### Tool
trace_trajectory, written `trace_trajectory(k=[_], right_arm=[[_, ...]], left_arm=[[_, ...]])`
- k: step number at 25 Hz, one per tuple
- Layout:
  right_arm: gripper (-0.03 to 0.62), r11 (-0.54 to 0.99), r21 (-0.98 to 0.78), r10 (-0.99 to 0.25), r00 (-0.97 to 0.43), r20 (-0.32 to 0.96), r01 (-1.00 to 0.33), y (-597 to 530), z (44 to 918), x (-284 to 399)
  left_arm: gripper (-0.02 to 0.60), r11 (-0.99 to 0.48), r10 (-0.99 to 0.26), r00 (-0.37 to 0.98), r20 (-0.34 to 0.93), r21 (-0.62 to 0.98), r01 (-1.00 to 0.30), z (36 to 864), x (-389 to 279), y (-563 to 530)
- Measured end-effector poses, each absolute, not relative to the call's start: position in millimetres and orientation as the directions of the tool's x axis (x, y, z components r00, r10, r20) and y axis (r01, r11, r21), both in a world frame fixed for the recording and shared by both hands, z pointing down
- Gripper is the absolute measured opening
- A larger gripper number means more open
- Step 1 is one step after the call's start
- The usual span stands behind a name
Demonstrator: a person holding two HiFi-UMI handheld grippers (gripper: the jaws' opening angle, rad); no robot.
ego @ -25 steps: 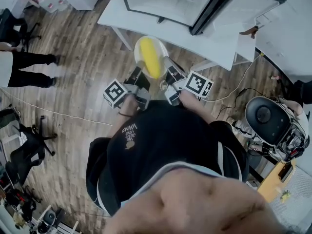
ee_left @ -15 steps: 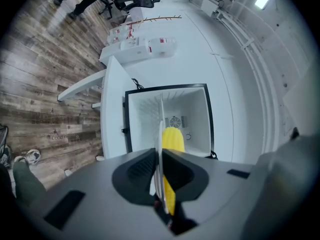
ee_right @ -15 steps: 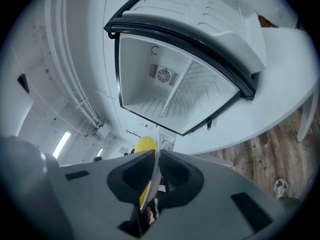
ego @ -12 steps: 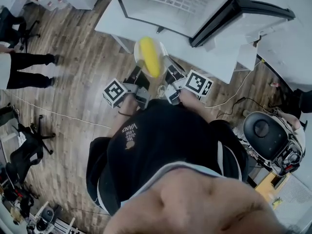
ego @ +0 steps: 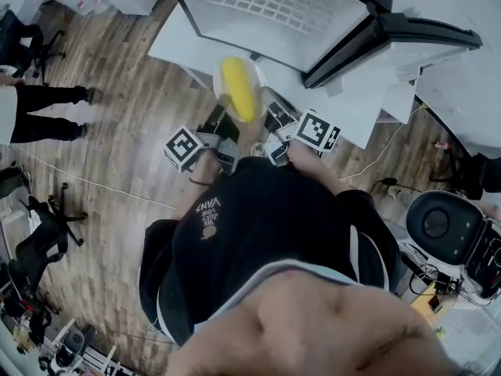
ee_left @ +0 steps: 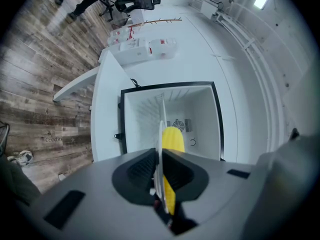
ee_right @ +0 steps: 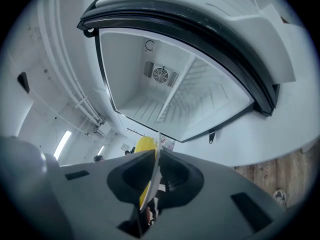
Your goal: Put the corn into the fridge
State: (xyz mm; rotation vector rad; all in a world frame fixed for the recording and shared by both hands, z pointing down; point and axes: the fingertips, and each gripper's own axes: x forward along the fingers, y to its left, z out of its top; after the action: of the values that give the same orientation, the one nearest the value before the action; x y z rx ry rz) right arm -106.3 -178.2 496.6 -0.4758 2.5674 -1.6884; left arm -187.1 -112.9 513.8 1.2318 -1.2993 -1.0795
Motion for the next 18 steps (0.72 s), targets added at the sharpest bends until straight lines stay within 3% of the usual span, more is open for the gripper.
trace_trajectory(k=[18], right_arm=[[0.032, 0.337, -0.903, -0.329, -0.932, 0.153, -0.268, -204, 498, -125]], left_arm=[[0.041, 0.084, -0.991, 0.098, 0.093, 0.992, -0.097, 517, -210, -145]])
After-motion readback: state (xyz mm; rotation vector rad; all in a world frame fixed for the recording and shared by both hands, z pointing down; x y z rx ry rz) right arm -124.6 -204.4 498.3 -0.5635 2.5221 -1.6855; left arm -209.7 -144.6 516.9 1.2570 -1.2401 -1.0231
